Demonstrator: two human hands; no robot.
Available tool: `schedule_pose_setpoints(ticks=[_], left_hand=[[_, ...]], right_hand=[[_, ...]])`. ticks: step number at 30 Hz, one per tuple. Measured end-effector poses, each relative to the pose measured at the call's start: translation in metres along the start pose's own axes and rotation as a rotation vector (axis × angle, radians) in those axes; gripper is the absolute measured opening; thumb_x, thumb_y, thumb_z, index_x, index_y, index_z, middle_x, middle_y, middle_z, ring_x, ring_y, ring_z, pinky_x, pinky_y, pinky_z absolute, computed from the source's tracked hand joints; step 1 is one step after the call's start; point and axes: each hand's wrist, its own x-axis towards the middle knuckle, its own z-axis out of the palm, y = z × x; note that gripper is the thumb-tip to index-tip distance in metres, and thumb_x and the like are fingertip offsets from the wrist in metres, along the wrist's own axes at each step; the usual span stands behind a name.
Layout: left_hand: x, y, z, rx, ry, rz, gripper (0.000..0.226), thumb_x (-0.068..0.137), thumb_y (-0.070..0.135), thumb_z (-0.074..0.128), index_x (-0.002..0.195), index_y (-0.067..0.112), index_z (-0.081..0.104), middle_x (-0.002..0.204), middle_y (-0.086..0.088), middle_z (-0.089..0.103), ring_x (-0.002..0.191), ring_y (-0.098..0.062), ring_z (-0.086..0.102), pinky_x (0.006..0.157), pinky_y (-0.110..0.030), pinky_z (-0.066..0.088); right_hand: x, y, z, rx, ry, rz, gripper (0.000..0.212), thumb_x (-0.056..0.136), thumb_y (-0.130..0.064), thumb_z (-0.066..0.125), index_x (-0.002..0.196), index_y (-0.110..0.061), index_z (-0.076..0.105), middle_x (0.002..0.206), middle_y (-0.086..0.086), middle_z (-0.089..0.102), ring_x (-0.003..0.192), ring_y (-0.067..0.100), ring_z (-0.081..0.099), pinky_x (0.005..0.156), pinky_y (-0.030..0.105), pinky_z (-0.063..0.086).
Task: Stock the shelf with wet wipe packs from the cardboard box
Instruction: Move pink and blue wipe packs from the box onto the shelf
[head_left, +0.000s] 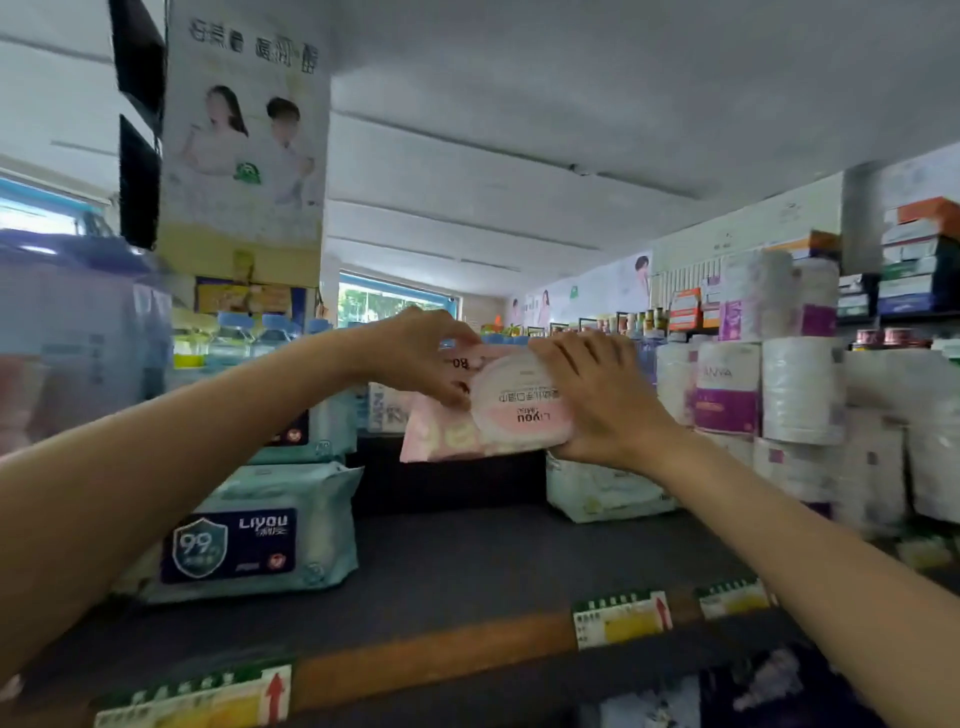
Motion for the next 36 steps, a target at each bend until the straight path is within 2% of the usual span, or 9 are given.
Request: schedule_pose_setpoints(ticks=[5, 11, 16, 19, 22, 25, 29, 33, 36], left_hand=[[0.006, -0.006, 0.030, 0.502, 0.136, 0.031, 0.110, 0.066, 0.060, 0.070, 0.148, 0.024, 0.007, 0.150, 0.000, 0.021, 0.138, -0.024, 0.018, 0.116, -0.044, 0.013], [0.031, 0.003, 0.072, 0.692, 0.397, -0.001, 0.114, 0.070, 0.052, 0.070, 0.148, 0.004, 0.001, 0.146, -0.012, 0.024, 0.132, -0.031, 0.028, 0.113, -0.043, 0.021], [0.033, -0.014, 0.067, 0.726, 0.546, 0.086, 0.104, 0.040, 0.057, 0.076, 0.124, 0.006, 0.043, 0.111, -0.011, 0.061, 0.095, -0.032, 0.060, 0.078, -0.042, 0.051], [0.033, -0.024, 0.064, 0.656, 0.590, 0.080, 0.096, 0.047, 0.059, 0.075, 0.122, 0.008, 0.042, 0.112, -0.011, 0.059, 0.096, -0.033, 0.058, 0.080, -0.044, 0.047], [0.036, -0.023, 0.057, 0.395, 0.559, -0.089, 0.100, 0.055, 0.067, 0.070, 0.129, 0.008, 0.038, 0.122, -0.008, 0.047, 0.110, -0.030, 0.044, 0.094, -0.045, 0.039], [0.047, -0.020, 0.052, -0.039, 0.608, -0.350, 0.086, 0.060, 0.047, 0.081, 0.124, 0.009, 0.038, 0.117, -0.007, 0.046, 0.110, -0.025, 0.044, 0.089, -0.039, 0.044], [0.058, -0.007, 0.054, -1.138, 0.578, -0.686, 0.060, 0.065, 0.030, 0.082, 0.111, 0.003, 0.054, 0.101, -0.013, 0.067, 0.080, -0.025, 0.066, 0.064, -0.034, 0.057], [0.069, -0.007, 0.062, -1.429, 0.633, -0.751, 0.056, 0.067, 0.023, 0.080, 0.113, 0.002, 0.057, 0.102, -0.017, 0.068, 0.082, -0.030, 0.066, 0.057, -0.033, 0.056], [0.071, -0.002, 0.065, -1.528, 0.605, -0.830, 0.058, 0.066, 0.031, 0.078, 0.114, 0.007, 0.058, 0.099, -0.013, 0.068, 0.078, -0.027, 0.065, 0.049, -0.030, 0.052]], right_hand=[[0.019, 0.012, 0.030, 0.071, 0.023, 0.082, 0.094, 0.051, -0.075, 0.044, 0.121, -0.013, 0.042, 0.108, 0.010, 0.057, 0.095, 0.030, 0.053, 0.084, 0.046, 0.043], [0.035, 0.010, 0.050, 0.105, 0.054, -0.006, 0.100, 0.048, -0.068, 0.071, 0.126, -0.010, 0.047, 0.115, 0.009, 0.059, 0.099, 0.031, 0.056, 0.086, 0.046, 0.042], [0.040, 0.006, 0.053, 0.182, 0.120, -0.028, 0.094, 0.054, -0.059, 0.069, 0.130, -0.010, 0.044, 0.119, 0.011, 0.055, 0.107, 0.031, 0.053, 0.094, 0.045, 0.036], [0.043, 0.007, 0.054, 0.247, 0.184, 0.020, 0.093, 0.056, -0.058, 0.067, 0.131, -0.015, 0.032, 0.127, 0.012, 0.050, 0.120, 0.030, 0.042, 0.104, 0.047, 0.030], [0.041, 0.008, 0.049, 0.299, 0.252, 0.108, 0.088, 0.065, -0.043, 0.073, 0.136, -0.014, 0.029, 0.144, 0.013, 0.037, 0.132, 0.026, 0.022, 0.109, 0.047, 0.025], [0.035, 0.003, 0.036, 0.422, 0.241, 0.255, 0.078, 0.077, -0.036, 0.069, 0.141, -0.013, 0.030, 0.148, 0.009, 0.028, 0.134, 0.026, 0.026, 0.110, 0.039, 0.027], [0.031, -0.018, 0.025, 0.782, -0.050, 0.348, 0.079, 0.076, -0.051, 0.066, 0.137, -0.014, 0.033, 0.133, 0.005, 0.040, 0.120, 0.022, 0.045, 0.096, 0.036, 0.044], [0.031, -0.022, 0.017, 0.776, -0.083, 0.327, 0.074, 0.078, -0.055, 0.061, 0.136, -0.015, 0.037, 0.131, 0.006, 0.045, 0.120, 0.025, 0.044, 0.098, 0.040, 0.043], [0.026, -0.033, 0.014, 0.471, -0.244, 0.220, 0.092, 0.070, -0.063, 0.064, 0.138, -0.014, 0.027, 0.141, 0.009, 0.032, 0.128, 0.032, 0.032, 0.104, 0.048, 0.035]])
